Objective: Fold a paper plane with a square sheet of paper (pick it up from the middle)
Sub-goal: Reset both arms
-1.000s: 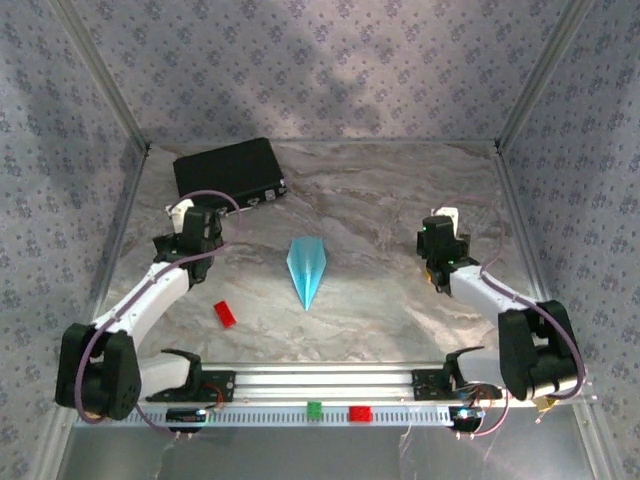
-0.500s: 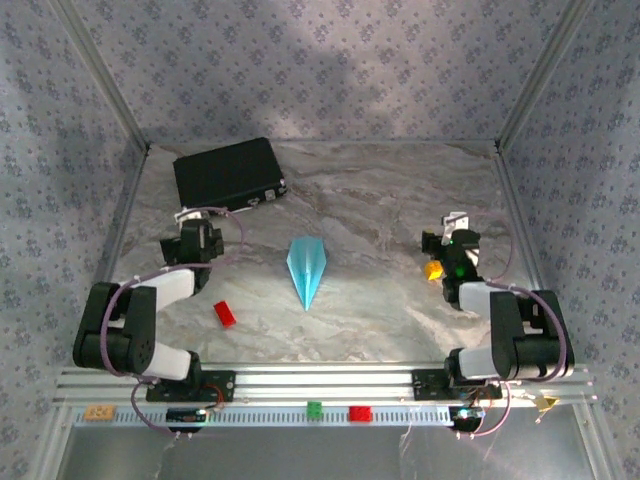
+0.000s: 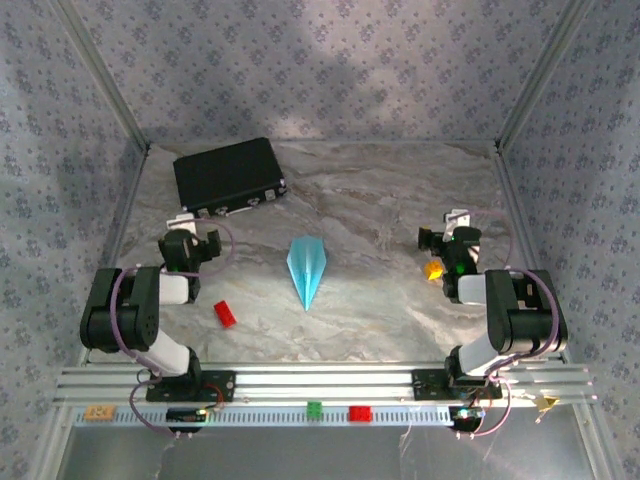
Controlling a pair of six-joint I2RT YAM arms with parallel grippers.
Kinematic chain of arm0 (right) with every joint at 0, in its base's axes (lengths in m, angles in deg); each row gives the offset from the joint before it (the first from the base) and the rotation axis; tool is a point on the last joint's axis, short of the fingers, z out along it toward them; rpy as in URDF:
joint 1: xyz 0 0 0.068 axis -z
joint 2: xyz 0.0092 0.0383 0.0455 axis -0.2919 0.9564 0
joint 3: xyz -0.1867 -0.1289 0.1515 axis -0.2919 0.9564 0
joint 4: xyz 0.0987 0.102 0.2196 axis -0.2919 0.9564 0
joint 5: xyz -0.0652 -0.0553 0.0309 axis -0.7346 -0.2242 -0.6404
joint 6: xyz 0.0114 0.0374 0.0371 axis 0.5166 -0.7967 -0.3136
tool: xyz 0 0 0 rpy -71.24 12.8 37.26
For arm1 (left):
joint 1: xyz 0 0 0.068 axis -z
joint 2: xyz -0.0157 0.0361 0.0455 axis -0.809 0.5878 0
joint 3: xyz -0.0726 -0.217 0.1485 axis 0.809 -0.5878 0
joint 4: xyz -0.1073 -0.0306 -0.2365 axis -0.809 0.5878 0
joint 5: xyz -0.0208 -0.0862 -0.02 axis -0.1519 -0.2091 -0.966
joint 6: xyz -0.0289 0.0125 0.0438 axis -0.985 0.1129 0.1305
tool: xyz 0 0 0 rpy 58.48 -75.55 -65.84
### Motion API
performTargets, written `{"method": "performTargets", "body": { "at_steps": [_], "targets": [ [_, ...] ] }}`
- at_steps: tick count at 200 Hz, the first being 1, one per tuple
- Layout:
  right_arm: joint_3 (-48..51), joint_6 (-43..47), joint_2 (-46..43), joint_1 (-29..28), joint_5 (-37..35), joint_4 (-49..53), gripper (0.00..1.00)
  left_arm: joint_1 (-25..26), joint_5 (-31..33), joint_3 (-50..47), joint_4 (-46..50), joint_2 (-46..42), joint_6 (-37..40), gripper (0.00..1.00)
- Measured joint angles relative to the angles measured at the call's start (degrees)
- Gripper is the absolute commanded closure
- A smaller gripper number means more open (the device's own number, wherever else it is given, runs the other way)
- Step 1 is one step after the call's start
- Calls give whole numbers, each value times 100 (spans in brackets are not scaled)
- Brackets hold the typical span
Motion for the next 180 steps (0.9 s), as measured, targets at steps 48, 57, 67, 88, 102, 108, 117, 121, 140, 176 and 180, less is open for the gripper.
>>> {"method": "performTargets", "body": {
  "at_steps": [48, 57, 67, 88, 102, 108, 117, 121, 140, 176, 180],
  "targets": [
    [0, -2, 0, 0, -24, 2, 1, 0, -501, 103, 2, 0, 138, 0],
    [0, -2, 0, 0, -26, 2, 1, 0, -542, 103, 2, 0, 146, 0],
    [0, -2, 0, 0, -26, 4, 1, 0, -570, 103, 2, 0, 155, 0],
    [0, -2, 0, 0, -28, 2, 1, 0, -592, 103, 0, 0, 164, 0],
    [0, -2, 0, 0, -37, 4, 1, 0, -592, 103, 2, 0, 164, 0],
    [0, -2, 0, 0, -44, 2, 1, 0, -592, 103, 2, 0, 166, 0],
    [0, -2, 0, 0, -44, 4, 1, 0, -595, 103, 2, 0, 166, 0],
    [0, -2, 0, 0, -44, 4, 1, 0, -595, 103, 2, 0, 166, 0],
    [0, -2, 0, 0, -44, 4, 1, 0, -595, 103, 2, 0, 164, 0],
    [0, -2, 0, 0, -44, 4, 1, 0, -595, 103, 0, 0, 166, 0],
    [0, -2, 0, 0, -44, 2, 1, 0, -595, 103, 2, 0, 166, 0]
  ]
}}
